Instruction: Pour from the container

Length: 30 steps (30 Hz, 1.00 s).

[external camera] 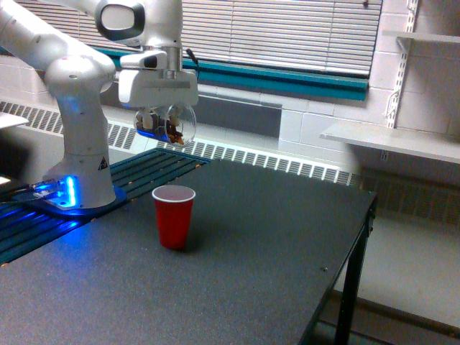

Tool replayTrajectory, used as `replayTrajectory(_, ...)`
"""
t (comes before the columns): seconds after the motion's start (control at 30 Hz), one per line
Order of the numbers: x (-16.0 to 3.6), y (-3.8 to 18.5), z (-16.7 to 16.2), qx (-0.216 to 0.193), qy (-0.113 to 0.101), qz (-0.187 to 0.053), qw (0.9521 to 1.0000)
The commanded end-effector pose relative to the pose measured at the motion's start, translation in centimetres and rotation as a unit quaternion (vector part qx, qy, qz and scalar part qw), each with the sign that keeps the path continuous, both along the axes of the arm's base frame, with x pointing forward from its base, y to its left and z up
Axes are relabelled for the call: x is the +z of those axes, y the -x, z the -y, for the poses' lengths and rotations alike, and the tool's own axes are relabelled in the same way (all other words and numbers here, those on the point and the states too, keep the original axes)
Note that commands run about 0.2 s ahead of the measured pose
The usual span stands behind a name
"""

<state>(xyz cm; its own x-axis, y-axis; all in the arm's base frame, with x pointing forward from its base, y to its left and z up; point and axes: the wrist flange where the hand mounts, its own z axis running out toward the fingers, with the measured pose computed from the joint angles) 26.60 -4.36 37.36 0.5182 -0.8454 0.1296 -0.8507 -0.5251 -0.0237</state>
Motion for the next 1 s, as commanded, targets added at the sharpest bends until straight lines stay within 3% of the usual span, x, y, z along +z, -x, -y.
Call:
replayTrajectory(0.03,-1.0,1.0,-1.0,-0.013,0.008,-0.016,0.9998)
replayTrajectory(0.6,-1.3,2.0,0.2,-0.035,0.006,-0.031,0.9989)
replayTrajectory(1.0,-2.8,1.8,0.2,-0.016,0.006,-0.049,0.9987)
